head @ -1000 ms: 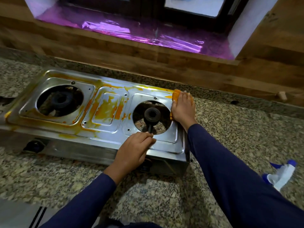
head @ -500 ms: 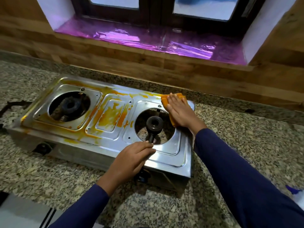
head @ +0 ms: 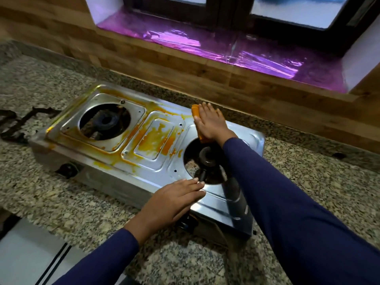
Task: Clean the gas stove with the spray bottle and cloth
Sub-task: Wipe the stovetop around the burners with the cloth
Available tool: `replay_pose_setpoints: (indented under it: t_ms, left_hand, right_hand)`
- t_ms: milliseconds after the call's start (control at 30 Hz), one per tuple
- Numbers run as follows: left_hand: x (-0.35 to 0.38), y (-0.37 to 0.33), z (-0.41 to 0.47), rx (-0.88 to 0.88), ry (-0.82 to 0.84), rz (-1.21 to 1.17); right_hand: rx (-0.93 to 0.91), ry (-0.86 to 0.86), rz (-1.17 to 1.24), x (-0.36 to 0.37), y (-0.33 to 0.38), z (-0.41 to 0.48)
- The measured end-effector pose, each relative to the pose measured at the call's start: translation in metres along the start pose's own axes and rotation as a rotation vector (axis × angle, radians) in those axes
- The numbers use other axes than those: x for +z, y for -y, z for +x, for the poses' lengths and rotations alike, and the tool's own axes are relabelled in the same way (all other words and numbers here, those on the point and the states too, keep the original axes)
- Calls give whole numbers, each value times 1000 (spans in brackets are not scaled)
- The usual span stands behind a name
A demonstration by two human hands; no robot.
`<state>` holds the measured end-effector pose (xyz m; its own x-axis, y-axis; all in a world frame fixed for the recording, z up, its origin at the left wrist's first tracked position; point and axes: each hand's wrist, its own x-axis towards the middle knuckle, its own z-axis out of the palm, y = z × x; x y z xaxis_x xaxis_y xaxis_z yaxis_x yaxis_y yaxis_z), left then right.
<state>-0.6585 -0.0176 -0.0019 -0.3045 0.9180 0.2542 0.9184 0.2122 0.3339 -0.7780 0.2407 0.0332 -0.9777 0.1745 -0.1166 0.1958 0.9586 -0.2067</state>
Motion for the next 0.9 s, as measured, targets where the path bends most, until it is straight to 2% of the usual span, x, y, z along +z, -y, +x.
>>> replay_pose_setpoints:
  t_ms: [100, 200, 333, 533, 700, 800, 900]
  left_hand:
    - [-5, -2, 0, 6, 11, 1]
    - [-10, -4, -5, 40, -7, 31]
    - [-19, 4, -45, -76, -96, 79]
    - [-37, 36, -116, -157, -103, 143]
    - [-47, 61, -131, -125, -21, 193]
    - [-48, 70, -131, -70, -3, 152]
    - [-52, 82, -131, 3, 12, 135]
  right_hand:
    - [-95, 66, -27, -1, 19, 10]
    - [-129, 67, -3, -5, 6, -7]
    - [43, -49, -22, 1, -17, -26]
    - [162, 39, -29, -3, 10, 4]
    - [-69, 111, -101, -1, 62, 30]
    - [-247, 113, -148, 5, 73, 16]
    - [-335, 152, -103, 10, 77, -13]
